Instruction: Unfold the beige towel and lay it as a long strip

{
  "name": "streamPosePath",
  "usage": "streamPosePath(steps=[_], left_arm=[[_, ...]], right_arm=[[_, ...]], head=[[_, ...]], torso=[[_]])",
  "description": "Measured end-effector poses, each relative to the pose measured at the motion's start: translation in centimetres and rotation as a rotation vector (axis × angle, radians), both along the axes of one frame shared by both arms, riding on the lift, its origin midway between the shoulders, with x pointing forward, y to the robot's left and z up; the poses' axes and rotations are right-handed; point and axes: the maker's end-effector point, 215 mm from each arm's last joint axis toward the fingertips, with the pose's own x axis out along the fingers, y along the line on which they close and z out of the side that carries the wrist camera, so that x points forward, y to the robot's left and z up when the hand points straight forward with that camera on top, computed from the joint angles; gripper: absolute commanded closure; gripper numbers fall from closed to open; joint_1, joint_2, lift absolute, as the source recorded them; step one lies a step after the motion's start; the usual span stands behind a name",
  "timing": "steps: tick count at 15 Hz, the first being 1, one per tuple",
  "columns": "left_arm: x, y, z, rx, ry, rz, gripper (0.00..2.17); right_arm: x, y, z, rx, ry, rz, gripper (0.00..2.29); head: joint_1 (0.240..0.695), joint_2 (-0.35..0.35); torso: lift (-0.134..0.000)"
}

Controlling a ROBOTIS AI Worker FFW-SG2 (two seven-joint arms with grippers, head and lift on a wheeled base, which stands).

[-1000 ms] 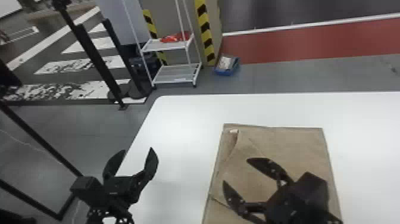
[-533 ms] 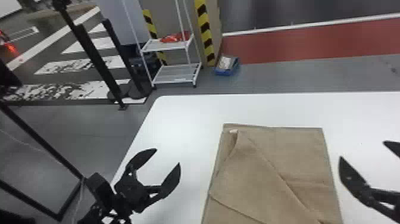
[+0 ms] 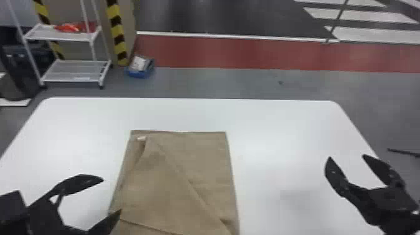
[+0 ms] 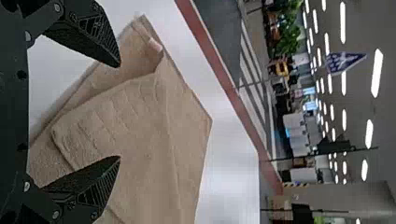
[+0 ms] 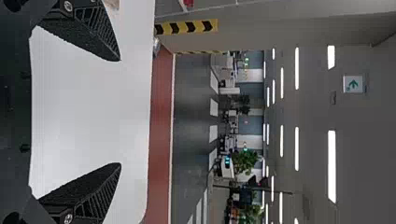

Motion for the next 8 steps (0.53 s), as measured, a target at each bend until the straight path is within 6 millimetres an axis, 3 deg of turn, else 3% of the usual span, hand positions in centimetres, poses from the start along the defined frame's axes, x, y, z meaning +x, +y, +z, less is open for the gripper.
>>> streamPosePath(steps=[3,8], left_arm=[[-1.5,-2.9,-1.9,0.137,0.077,-0.127,0.21],[-0.8,-1.6,-3.3,0.29,0.098,-0.133,0.3]], right_arm=[[-1.2,-4.0,-0.1,0.05,0.003,-0.071,0.08],[-1.0,-4.8,-0.5,0.093,0.002,-0.086,0.08]], head=[[0.695,-0.347],[0.695,-0.34]], torso=[[-0.111],[-0.111]])
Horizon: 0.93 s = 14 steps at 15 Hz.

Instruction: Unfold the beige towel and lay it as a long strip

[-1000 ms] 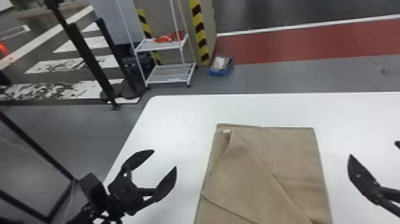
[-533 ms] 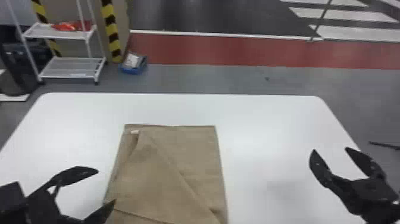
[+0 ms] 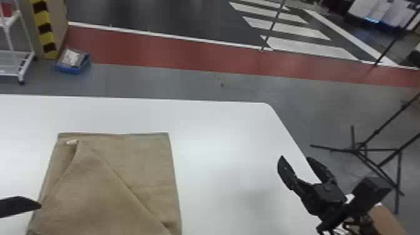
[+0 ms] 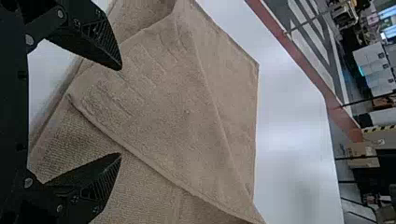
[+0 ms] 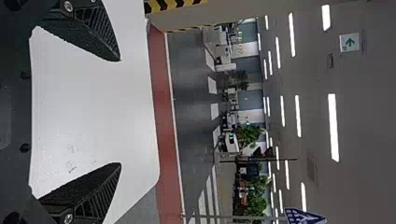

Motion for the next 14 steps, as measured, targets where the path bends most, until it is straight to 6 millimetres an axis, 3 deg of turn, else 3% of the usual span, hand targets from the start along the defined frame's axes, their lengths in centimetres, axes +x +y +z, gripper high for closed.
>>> streamPosePath(steps=[8,14], left_arm=[[1.4,2.0,-2.5,0.143,-0.028,0.045,0.3],[2.9,2.2,-2.0,0.146,-0.106,0.105,0.33]], right_arm=[[0.2,0.1,0.0,0.031,-0.007,0.009,0.08],[0.4,0.1,-0.6,0.047,0.001,0.01,0.08]], head=[[0.695,-0.305],[0.695,-0.293]], torso=[[-0.111],[-0.111]])
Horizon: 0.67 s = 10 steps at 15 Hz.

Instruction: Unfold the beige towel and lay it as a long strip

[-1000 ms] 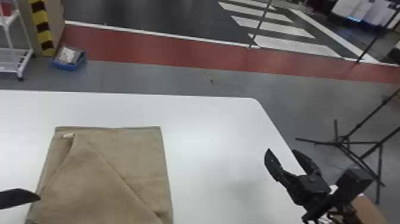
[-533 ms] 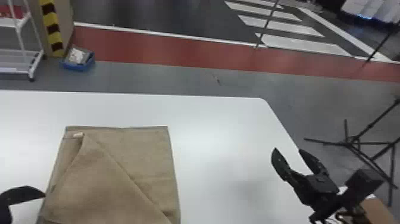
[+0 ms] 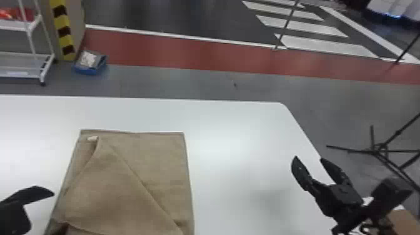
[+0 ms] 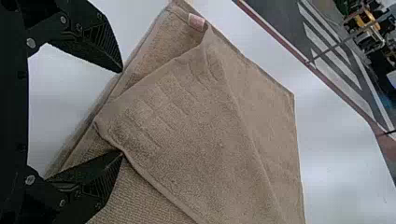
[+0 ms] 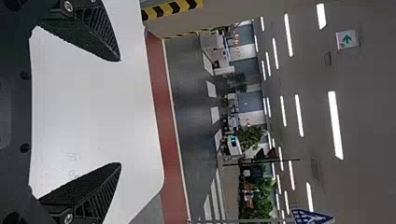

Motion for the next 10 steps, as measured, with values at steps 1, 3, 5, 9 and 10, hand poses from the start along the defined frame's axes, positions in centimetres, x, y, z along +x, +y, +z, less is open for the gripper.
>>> streamPosePath(steps=[1,3,5,9,10], left_arm=[[0.1,-0.2,0.2,-0.007,-0.011,0.004,0.33],[0.2,-0.7,0.4,-0.018,-0.023,0.004,0.64],[0.0,-1.4,0.4,-0.025,-0.022,-0.009,0.73],[-0.6,-1.9,0.3,-0.032,0.007,-0.035,1.7],[-0.5,-1.7,0.3,-0.033,0.006,-0.03,1.71]], right_arm=[[0.0,0.0,-0.1,0.001,0.002,0.0,0.08],[0.0,0.0,-0.3,0.004,0.004,-0.001,0.08],[0.0,-0.1,-0.5,0.007,0.007,-0.001,0.08],[0.1,-0.1,-0.8,0.011,0.009,-0.001,0.08],[0.1,-0.2,-0.8,0.011,0.01,-0.001,0.08]], head=[[0.695,-0.297],[0.695,-0.302],[0.695,-0.31],[0.695,-0.324],[0.695,-0.322]], torso=[[-0.111],[-0.111],[-0.111],[-0.111],[-0.111]])
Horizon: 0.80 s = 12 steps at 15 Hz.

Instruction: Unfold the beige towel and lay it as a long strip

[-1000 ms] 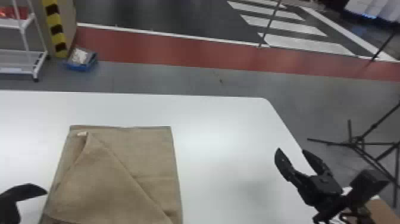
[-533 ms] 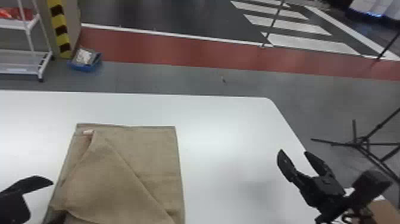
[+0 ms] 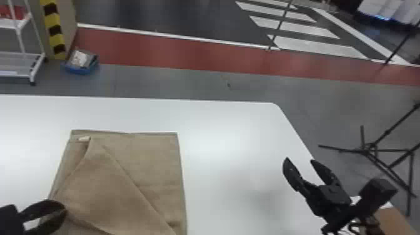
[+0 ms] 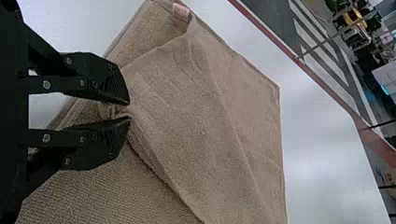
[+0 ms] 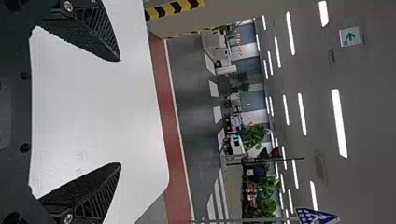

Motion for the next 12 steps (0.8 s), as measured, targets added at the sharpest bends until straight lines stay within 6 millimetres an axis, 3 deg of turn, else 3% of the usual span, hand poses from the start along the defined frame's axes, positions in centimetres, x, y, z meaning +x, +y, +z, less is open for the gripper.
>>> streamPosePath(steps=[3,5,8,9,12], left_arm=[[-0.1,0.4,0.1,0.004,0.001,0.001,1.71],[-0.2,0.5,0.7,0.001,-0.003,-0.006,1.71],[-0.1,-0.4,3.4,-0.018,-0.042,-0.03,1.71],[0.0,-0.7,4.1,-0.026,-0.055,-0.039,1.71],[0.1,-1.8,4.9,-0.034,-0.066,-0.07,1.71]], right_arm=[[0.7,0.5,0.1,0.005,0.0,0.01,0.08],[2.3,2.6,0.3,0.004,0.008,0.048,0.08],[5.9,8.7,-0.6,-0.013,0.081,0.169,0.09],[7.5,11.3,-1.2,-0.014,0.115,0.221,0.09],[12.7,18.2,-3.2,-0.017,0.192,0.344,0.1]], head=[[0.695,-0.313],[0.695,-0.279],[0.695,-0.216],[0.695,-0.166],[0.695,-0.096]], torso=[[-0.111],[-0.111],[-0.111],[-0.111],[-0.111]])
